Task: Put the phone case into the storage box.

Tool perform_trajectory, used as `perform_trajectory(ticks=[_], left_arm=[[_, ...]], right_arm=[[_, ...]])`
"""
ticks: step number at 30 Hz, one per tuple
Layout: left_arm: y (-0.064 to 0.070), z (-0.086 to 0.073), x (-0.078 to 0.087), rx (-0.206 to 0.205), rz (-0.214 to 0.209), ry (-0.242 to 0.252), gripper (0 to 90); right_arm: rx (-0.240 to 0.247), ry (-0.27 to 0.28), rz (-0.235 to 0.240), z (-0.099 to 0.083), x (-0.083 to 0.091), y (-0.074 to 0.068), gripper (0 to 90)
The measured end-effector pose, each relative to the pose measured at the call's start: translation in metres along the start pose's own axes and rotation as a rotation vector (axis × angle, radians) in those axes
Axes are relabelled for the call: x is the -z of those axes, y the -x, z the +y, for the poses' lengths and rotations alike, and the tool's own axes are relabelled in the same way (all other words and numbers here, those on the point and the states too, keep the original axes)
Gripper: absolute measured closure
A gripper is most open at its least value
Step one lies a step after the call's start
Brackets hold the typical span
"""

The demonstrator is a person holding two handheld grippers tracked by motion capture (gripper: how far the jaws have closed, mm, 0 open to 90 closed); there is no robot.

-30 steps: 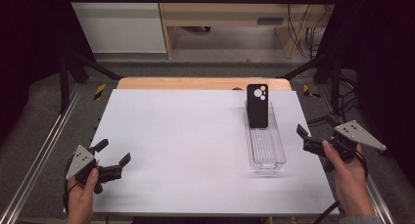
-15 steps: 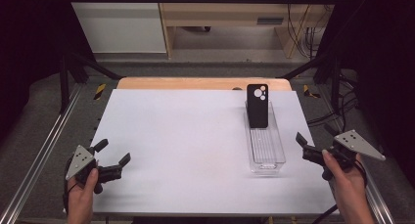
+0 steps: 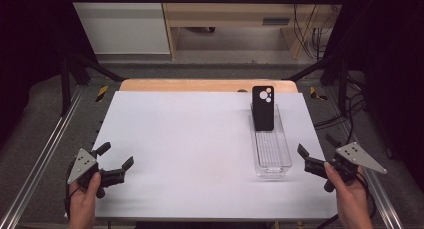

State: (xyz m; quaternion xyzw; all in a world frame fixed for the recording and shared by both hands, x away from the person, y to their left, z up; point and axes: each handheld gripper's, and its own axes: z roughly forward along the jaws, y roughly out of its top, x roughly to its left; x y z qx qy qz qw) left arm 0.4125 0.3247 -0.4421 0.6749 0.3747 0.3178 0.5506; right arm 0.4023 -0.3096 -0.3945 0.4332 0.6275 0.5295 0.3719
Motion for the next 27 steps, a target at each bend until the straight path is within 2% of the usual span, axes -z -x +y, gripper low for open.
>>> perform_trajectory(ticks=[13,27], left_arm=[[0.001,0.000,-0.001,-0.002,-0.005,-0.003,3.0],[0.002,0.000,-0.001,0.002,-0.012,0.005,2.7]], right_arm=[[0.005,-0.002,0.042,-0.017,0.001,-0.016,2.7],[-0.028,0.025,0.082,-0.029,-0.007,-0.029,2.7]])
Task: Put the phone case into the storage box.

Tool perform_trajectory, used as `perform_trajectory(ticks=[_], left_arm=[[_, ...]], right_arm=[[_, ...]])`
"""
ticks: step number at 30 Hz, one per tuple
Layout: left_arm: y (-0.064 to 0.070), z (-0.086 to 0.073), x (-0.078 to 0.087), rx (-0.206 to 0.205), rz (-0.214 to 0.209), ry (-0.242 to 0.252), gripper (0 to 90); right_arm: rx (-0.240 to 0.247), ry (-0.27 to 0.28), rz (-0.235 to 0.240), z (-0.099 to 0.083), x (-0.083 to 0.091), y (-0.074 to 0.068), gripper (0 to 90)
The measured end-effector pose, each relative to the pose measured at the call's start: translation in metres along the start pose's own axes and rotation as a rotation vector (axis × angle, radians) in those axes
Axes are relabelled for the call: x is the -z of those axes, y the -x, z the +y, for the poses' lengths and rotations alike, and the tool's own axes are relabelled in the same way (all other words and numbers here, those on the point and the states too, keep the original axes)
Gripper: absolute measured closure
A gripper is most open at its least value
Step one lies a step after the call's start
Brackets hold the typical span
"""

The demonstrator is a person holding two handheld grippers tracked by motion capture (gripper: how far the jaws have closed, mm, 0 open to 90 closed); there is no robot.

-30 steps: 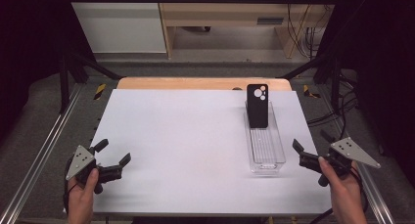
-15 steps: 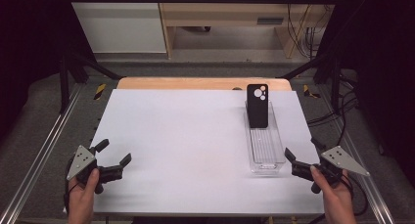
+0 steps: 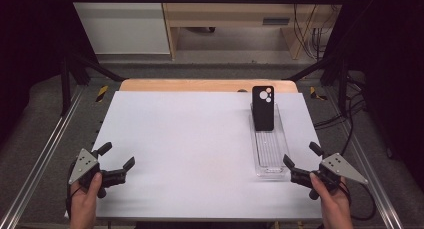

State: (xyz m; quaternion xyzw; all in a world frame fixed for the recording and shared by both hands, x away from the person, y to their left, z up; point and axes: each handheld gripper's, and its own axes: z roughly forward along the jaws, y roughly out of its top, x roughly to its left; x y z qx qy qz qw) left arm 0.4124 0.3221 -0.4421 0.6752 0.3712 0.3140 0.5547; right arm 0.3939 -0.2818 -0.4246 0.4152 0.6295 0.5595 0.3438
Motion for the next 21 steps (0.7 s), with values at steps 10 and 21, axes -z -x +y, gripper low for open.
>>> perform_trajectory(ticks=[10,21], left_arm=[[0.001,0.001,0.001,0.012,-0.019,0.030,2.4],[0.002,0.002,-0.002,0.027,-0.065,0.045,2.4]], right_arm=[[0.011,-0.005,0.047,-0.008,-0.011,-0.012,3.0],[-0.004,-0.023,0.118,-0.007,-0.035,-0.025,4.5]])
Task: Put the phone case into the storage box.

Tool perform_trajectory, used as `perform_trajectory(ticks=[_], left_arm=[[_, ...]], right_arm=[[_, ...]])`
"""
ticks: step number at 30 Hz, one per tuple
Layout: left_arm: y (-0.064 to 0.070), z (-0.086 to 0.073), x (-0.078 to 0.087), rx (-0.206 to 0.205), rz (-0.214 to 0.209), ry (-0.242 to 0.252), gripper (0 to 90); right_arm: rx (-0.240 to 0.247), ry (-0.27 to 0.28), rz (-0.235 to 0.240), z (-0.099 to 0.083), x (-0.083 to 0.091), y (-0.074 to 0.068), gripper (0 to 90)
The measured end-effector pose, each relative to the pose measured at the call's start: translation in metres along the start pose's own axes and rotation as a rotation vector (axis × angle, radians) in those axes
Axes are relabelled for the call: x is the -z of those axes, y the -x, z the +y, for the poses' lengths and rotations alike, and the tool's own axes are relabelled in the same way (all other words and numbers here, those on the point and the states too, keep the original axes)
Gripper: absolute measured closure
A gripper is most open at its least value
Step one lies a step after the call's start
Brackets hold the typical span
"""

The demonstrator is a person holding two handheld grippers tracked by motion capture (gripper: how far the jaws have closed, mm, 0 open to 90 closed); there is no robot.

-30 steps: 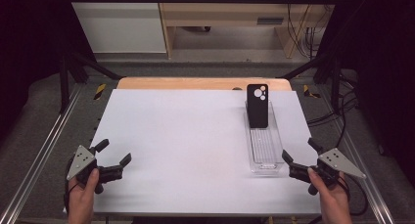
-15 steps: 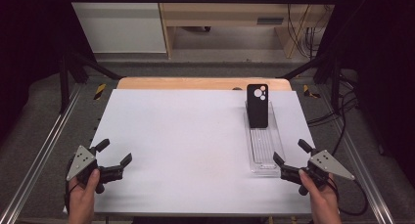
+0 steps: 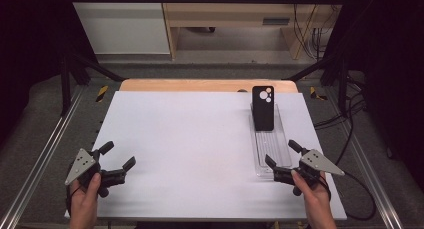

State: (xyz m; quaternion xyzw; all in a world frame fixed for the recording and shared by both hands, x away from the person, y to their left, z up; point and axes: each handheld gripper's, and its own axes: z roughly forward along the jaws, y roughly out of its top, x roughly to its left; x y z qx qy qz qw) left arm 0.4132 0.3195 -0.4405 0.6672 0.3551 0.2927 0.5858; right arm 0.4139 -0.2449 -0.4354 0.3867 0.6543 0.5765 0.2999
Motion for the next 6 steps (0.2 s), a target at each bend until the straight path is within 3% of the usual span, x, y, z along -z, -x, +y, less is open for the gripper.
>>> perform_trajectory(ticks=[6], left_arm=[[0.0045,-0.0010,-0.0015,0.013,0.008,-0.013,2.4]], right_arm=[[0.010,-0.022,0.007,0.0008,-0.0088,-0.0025,5.6]])
